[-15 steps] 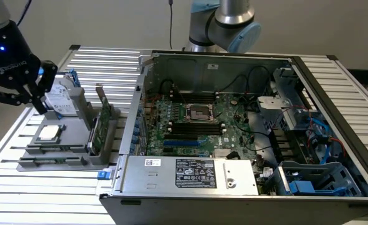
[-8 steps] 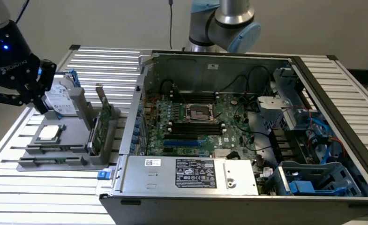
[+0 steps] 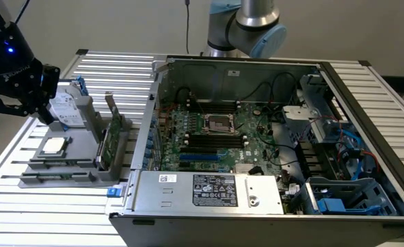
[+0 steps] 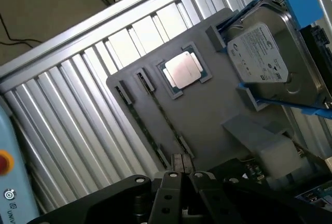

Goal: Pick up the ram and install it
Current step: 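Pick up the ram and move it above insertion slot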

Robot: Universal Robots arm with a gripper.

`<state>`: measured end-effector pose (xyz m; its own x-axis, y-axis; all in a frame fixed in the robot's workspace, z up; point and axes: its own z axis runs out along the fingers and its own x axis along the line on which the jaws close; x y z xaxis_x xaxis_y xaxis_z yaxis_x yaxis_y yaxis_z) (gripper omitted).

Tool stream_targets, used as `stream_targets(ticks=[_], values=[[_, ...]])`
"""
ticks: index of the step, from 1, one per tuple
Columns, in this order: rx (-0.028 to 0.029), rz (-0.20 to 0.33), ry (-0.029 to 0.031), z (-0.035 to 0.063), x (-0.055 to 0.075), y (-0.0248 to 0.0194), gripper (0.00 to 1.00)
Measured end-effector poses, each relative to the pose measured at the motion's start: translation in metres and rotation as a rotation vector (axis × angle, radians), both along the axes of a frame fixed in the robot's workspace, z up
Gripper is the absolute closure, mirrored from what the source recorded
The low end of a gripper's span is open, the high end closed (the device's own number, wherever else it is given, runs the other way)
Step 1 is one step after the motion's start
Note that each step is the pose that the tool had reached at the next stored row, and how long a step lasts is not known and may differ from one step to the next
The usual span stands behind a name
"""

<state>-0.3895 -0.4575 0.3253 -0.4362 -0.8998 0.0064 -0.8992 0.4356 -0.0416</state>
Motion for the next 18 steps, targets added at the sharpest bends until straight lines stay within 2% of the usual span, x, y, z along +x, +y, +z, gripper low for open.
stream_targets(ticks=[13,15,18], values=[[0.0001,0.230,0.0010,-0.0001,-0.0001,0.0000,0.89],[0.0005,0.251,0.0044,0.0000,-0.0004,0.0000,0.89],[0.0020,0.278,0.0157,-0.0002,-0.0007,-0.0001,0.89]])
